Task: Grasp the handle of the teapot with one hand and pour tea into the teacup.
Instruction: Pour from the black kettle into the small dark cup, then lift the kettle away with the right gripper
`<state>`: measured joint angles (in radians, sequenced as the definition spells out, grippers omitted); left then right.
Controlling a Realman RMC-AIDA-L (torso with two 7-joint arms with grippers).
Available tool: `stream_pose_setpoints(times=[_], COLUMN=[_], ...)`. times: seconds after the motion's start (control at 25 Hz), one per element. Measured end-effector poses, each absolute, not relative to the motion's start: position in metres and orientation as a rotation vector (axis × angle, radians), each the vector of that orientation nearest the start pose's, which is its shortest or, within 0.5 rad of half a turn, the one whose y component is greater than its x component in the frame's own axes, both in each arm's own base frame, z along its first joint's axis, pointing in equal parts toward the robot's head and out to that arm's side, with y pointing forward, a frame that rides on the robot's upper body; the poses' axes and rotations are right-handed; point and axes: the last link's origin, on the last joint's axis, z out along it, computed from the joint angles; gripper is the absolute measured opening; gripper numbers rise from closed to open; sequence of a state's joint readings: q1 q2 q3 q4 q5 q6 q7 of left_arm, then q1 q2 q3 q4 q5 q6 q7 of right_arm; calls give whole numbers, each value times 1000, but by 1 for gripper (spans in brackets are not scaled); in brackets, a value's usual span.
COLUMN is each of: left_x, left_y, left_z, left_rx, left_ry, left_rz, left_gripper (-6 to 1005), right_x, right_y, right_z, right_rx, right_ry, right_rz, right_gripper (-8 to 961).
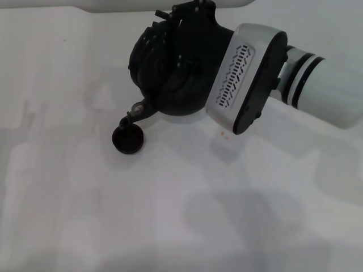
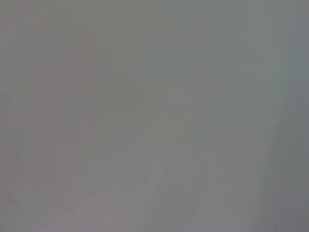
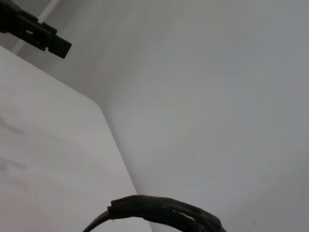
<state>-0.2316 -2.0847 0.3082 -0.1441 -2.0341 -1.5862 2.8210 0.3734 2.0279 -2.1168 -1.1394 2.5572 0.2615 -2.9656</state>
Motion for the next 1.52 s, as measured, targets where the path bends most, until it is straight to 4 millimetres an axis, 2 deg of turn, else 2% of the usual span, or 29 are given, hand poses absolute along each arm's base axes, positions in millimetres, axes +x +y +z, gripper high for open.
stream_pose_setpoints(times=[0.56,1.52], left_x=[-366,-365], left_y=[222,223], left_z=[3,3], left_rx=[-1385,-1386], left_ry=[-639,-637], left_rz=[-878,-879], left_gripper=[876,876], right_x=[140,135], right_y=[343,344], right_z=[-95,-92], right_rx=[-2243,-2222], right_ry=[-518,-567], right_rz=[267,253], right_gripper=[109,105])
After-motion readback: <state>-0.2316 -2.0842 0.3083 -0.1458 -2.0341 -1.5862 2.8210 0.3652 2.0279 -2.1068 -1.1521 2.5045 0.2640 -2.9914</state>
